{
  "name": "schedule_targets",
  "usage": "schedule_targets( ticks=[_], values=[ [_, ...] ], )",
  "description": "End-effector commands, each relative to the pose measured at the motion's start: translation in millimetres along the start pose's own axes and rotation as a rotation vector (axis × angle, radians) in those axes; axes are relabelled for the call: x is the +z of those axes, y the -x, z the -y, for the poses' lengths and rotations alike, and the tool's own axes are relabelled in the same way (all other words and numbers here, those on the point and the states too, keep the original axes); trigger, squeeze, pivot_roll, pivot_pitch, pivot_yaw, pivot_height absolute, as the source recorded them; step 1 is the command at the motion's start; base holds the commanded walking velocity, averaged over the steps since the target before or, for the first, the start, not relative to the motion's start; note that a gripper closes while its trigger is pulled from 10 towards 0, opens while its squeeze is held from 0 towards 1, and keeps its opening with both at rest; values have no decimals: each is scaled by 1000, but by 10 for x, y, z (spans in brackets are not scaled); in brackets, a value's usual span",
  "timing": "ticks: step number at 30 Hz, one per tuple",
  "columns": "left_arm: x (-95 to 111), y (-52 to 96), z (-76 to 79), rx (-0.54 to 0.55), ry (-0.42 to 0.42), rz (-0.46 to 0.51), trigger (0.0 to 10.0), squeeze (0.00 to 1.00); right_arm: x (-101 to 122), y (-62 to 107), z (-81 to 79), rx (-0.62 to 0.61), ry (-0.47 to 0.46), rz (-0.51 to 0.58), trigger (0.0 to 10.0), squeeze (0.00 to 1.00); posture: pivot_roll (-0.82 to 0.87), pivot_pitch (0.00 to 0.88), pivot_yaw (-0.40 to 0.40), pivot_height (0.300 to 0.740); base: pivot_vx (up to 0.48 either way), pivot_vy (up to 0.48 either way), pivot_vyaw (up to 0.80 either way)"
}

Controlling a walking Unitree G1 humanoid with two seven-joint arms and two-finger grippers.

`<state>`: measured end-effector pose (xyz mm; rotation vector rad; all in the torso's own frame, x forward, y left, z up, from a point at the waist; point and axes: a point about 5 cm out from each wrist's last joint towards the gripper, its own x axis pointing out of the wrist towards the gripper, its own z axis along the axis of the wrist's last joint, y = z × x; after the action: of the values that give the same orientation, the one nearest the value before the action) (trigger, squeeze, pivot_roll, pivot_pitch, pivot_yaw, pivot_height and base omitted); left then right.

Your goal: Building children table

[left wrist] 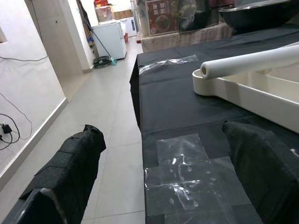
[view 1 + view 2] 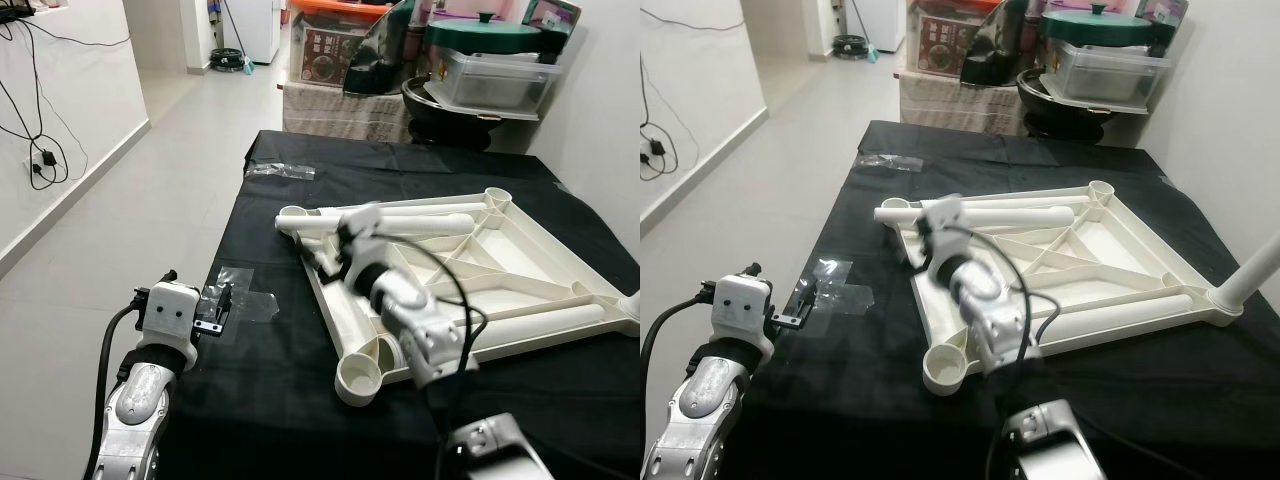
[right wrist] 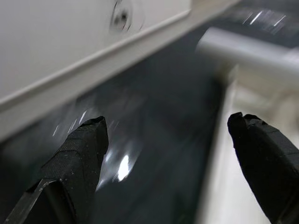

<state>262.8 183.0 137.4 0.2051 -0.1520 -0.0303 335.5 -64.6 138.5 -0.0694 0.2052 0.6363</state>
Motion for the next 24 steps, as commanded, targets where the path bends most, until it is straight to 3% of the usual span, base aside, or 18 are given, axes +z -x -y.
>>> schedule_targets(
  ticks=[1,3,7,15,20,21,22,23,24],
  values=[
    [-15,-2,31,-16,-2,-3,10000,0,-15,3,9,1,14,-23,10000,0,74,0,-123,740,0,0,0],
    [-18,-6,33,-16,-2,-3,10000,0,-206,-10,69,-64,31,-136,10000,0,74,0,-124,740,0,0,0],
    [-26,-9,36,-16,-3,-4,10000,0,-385,7,181,-141,14,-253,10000,0,76,0,-126,740,0,0,0],
    [-51,-14,38,-17,-6,-11,10000,0,-597,29,153,-93,-42,-407,10000,0,73,0,-131,740,0,0,0],
    [-50,-24,49,-19,-6,-10,10000,0,-628,13,105,-52,-92,-442,10000,0,74,0,-135,740,0,0,0],
    [-51,-26,52,-20,-6,-10,10000,0,-625,7,92,-31,-88,-448,5569,0,74,0,-135,740,0,0,0],
    [-51,-26,52,-20,-6,-10,10000,0,-625,7,92,-31,-88,-448,5569,0,74,0,-135,740,0,0,0],
    [-60,-30,61,-24,-8,-13,10000,0,-636,10,99,3,-58,-465,0,0,67,0,-135,740,0,0,0],
    [-60,-30,61,-24,-8,-13,10000,0,-636,10,99,3,-58,-465,0,0,67,0,-135,740,0,0,0]
  ],
)
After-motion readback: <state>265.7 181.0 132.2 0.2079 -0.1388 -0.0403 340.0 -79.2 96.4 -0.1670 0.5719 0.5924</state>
